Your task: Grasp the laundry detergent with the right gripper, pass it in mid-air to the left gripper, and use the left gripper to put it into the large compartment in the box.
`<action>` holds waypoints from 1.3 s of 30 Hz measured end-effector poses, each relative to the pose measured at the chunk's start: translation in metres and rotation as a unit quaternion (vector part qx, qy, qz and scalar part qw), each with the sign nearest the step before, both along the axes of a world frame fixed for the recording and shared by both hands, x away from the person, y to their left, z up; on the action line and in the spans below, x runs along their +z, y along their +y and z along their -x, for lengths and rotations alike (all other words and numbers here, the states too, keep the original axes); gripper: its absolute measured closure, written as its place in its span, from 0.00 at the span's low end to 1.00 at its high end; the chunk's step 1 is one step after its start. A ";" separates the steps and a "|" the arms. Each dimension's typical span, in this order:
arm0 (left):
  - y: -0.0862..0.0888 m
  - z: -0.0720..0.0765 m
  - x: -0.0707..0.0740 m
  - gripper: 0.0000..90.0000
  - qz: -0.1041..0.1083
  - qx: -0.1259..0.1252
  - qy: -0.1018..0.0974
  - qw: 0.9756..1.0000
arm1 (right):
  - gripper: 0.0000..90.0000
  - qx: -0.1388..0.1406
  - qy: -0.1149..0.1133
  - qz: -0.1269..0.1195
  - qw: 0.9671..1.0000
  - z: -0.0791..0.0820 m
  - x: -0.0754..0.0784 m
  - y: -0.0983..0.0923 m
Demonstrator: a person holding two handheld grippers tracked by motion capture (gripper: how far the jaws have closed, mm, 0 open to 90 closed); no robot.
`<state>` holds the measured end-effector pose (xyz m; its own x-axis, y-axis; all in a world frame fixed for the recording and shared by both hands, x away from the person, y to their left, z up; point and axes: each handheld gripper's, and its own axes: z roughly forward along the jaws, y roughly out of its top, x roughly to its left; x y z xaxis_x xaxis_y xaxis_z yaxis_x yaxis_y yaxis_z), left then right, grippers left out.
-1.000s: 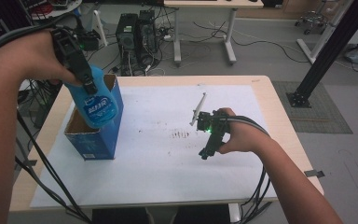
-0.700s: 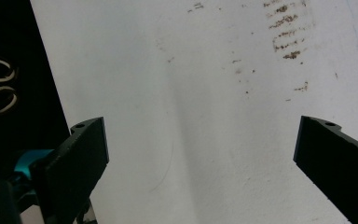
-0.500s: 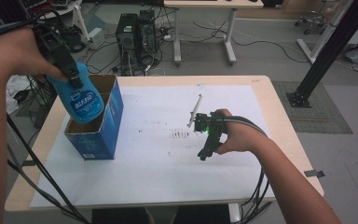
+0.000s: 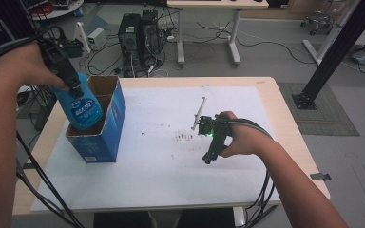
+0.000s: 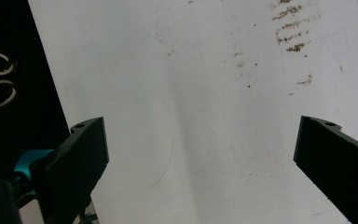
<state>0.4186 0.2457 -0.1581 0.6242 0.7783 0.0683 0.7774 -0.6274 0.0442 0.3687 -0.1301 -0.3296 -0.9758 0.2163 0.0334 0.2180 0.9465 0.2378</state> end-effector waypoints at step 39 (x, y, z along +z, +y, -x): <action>-0.003 -0.011 -0.118 0.42 -0.002 -0.051 0.026 0.998 | 0.03 0.006 0.000 -0.001 1.000 0.005 -0.009 0.004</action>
<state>0.4296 0.2428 -0.2762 0.7027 0.7105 0.0359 0.7109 -0.7033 0.0026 0.3637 -0.1265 -0.3384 -0.9783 0.2047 0.0329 0.2066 0.9486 0.2396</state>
